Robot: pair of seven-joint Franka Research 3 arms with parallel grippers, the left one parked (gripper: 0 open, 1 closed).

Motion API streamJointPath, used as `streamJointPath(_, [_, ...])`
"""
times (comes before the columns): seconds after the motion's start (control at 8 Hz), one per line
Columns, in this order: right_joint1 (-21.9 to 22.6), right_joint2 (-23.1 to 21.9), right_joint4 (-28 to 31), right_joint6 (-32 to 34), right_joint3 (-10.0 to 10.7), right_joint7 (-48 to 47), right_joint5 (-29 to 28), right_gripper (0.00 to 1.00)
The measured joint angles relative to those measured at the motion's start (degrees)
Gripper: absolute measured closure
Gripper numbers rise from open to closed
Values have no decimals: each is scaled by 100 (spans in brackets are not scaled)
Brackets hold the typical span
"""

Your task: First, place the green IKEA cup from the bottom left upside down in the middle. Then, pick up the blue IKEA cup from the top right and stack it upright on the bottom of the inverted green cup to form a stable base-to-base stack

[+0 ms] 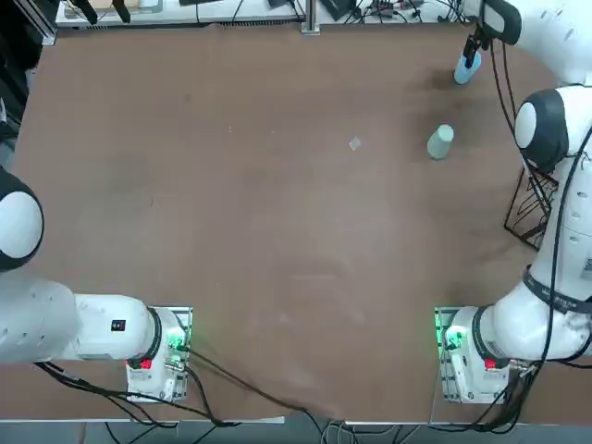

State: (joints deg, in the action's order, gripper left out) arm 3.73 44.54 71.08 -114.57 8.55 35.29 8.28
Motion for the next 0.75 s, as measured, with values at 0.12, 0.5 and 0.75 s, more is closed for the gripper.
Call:
streamJointPath(0.12, [10,74,-5,-111,-35,0,-29,8])
streamJointPath(0.5, [22,261,-9,-538,-69,0,-129,13])
streamJointPath(0.75, [18,419,-10,-698,-69,21,-130,17])
